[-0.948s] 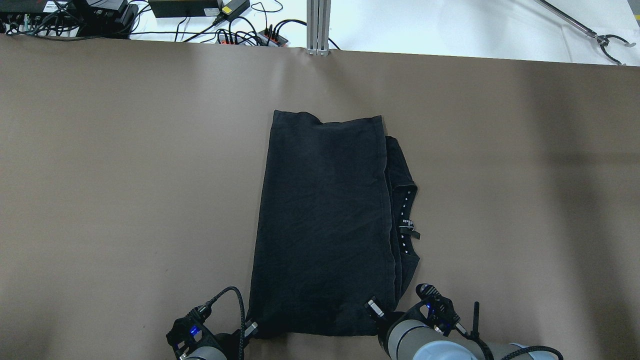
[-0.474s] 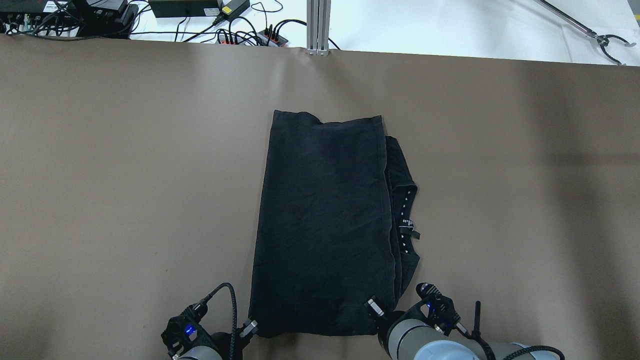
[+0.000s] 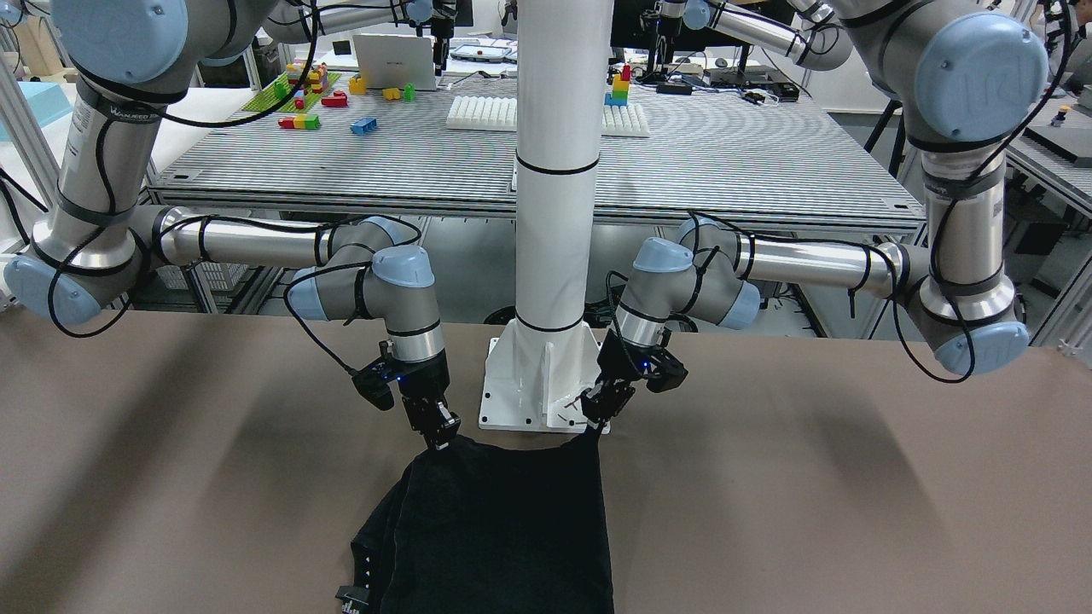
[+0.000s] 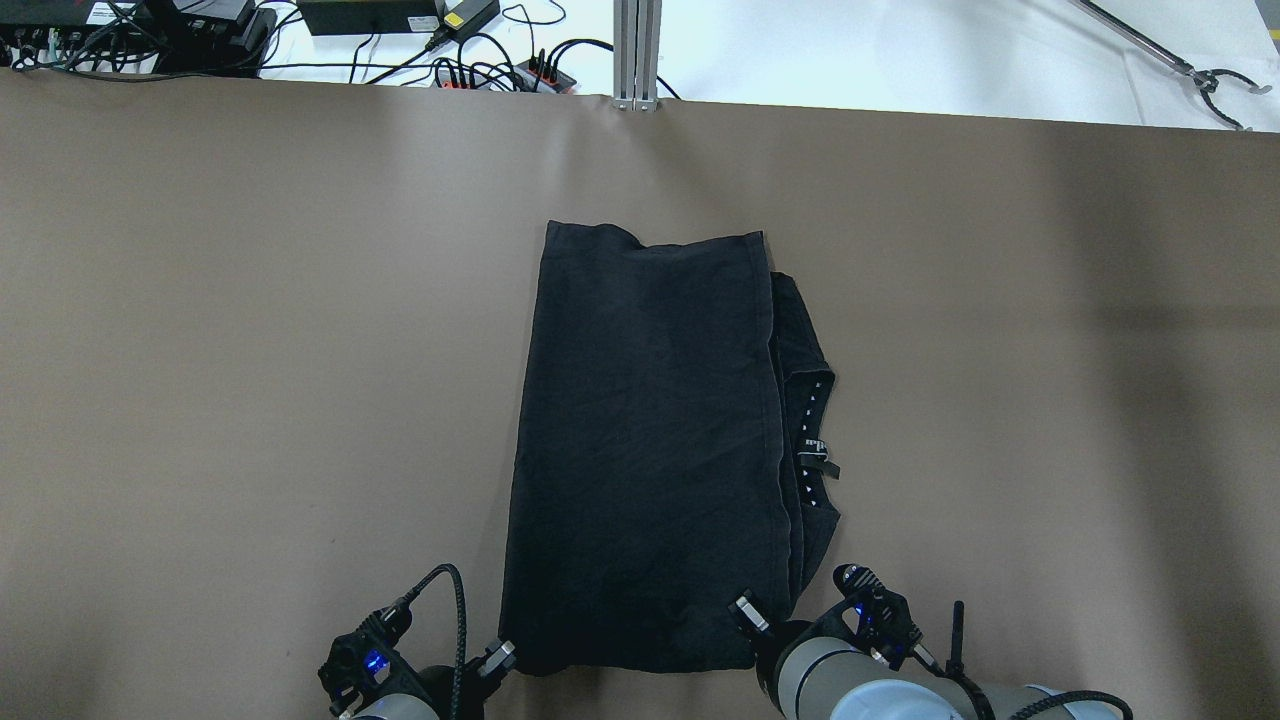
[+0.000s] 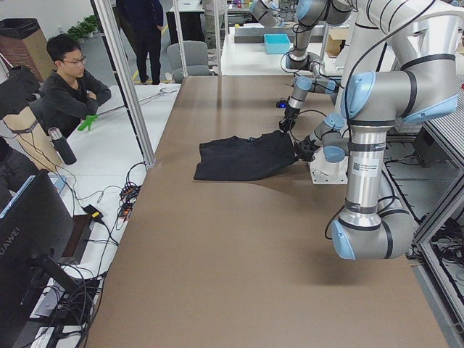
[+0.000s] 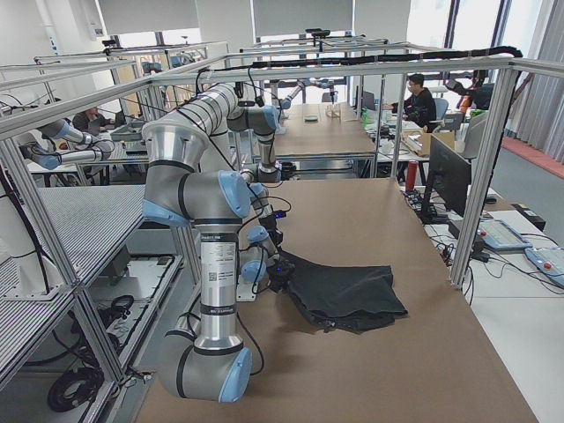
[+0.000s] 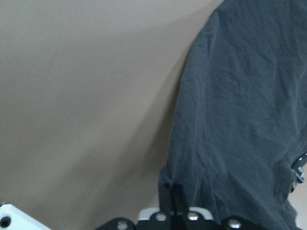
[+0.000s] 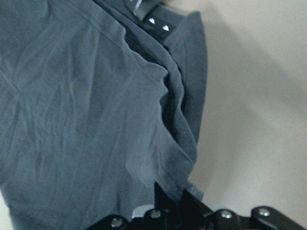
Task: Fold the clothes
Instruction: 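Lift the near edge with both grippers and fold it away from the robot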
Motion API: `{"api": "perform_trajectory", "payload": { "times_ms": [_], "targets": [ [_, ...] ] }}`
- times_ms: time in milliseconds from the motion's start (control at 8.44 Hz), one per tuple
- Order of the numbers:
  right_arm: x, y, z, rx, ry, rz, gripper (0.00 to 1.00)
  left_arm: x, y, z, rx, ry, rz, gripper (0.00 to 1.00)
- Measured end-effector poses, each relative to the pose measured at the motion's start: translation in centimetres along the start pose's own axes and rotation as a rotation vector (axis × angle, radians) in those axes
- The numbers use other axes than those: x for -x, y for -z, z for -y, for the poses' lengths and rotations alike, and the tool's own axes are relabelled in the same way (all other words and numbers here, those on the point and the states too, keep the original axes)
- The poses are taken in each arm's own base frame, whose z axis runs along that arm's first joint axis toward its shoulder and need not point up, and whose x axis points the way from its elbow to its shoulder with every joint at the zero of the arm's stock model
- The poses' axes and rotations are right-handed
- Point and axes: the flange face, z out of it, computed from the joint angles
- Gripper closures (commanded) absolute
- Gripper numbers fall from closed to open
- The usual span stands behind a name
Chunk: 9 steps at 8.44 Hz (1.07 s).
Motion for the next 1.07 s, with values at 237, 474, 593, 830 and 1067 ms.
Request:
{"api": "perform_trajectory", "payload": {
  "times_ms": [237, 474, 593, 830, 1067],
  "targets": [
    [5.4, 1.1, 4.9, 0.010, -0.075, 0.013, 1.00, -4.4, 1.0, 3.8, -0.032, 0.000, -0.027, 1.00],
    [12.1, 0.5, 9.6, 0.008, -0.123, 0.024, 1.00, -10.0, -0.5, 9.4, -0.088, -0.019, -0.035, 1.00],
    [14.8, -0.4, 11.4, -0.013, -0.113, 0.031, 1.00, -13.0, -1.8, 12.1, -0.112, -0.023, -0.026, 1.00],
    [18.9, -3.0, 14.6, -0.072, -0.092, 0.020, 1.00, -18.6, -5.4, 16.9, -0.166, -0.023, -0.002, 1.00],
    [23.1, -6.6, 16.8, -0.114, -0.074, 0.009, 0.55, -23.3, -11.3, 21.4, -0.194, -0.035, 0.012, 0.62]
  ]
}}
